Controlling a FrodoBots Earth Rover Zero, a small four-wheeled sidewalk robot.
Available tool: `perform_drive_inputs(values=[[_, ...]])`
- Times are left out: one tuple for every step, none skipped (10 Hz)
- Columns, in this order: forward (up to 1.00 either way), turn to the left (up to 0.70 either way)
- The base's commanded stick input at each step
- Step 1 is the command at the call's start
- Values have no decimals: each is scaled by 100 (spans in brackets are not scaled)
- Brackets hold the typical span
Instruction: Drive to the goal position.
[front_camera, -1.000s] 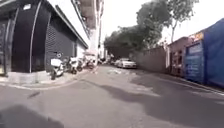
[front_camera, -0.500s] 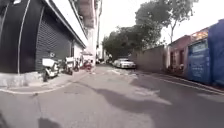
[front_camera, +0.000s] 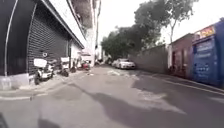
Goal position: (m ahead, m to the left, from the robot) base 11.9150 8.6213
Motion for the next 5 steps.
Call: perform_drive_inputs(values=[[70,0],[70,0],[70,0],[70,0],[70,0]])
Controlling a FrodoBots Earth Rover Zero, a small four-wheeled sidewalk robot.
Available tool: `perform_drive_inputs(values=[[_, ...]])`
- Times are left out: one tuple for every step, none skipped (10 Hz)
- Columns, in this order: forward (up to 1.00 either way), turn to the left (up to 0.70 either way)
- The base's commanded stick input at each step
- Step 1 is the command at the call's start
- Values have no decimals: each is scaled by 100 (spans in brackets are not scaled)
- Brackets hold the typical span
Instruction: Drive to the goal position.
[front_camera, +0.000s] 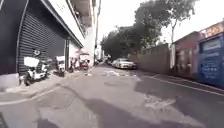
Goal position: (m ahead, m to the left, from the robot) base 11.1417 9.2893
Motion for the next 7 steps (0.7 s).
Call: perform_drive_inputs(values=[[70,0],[70,0],[70,0],[70,0],[70,0],[70,0],[70,0]])
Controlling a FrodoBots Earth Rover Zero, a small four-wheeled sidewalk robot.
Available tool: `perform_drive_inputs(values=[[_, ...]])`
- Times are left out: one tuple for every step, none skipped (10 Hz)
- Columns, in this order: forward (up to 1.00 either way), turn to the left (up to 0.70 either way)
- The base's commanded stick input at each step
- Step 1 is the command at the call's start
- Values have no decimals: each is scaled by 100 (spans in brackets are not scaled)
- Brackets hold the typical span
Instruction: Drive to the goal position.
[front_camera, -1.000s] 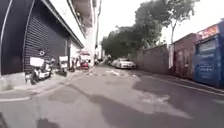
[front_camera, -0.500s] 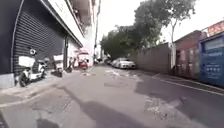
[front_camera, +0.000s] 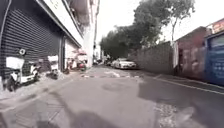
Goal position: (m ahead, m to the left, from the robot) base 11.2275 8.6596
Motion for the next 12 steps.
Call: perform_drive_inputs(values=[[70,0],[70,0],[70,0],[70,0],[70,0],[70,0],[70,0],[70,0],[70,0],[70,0],[70,0],[70,0]])
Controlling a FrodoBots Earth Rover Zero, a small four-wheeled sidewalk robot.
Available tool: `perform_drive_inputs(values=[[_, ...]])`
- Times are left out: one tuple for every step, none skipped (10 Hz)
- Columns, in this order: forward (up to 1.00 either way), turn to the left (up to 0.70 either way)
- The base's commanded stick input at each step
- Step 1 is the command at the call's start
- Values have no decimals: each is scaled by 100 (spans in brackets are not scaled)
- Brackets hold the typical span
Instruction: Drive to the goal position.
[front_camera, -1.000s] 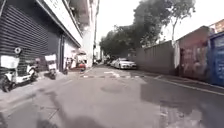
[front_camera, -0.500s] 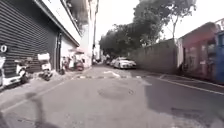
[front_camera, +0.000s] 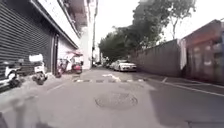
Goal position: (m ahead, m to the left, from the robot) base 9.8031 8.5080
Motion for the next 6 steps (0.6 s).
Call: perform_drive_inputs(values=[[70,0],[70,0],[70,0],[70,0],[70,0],[70,0]])
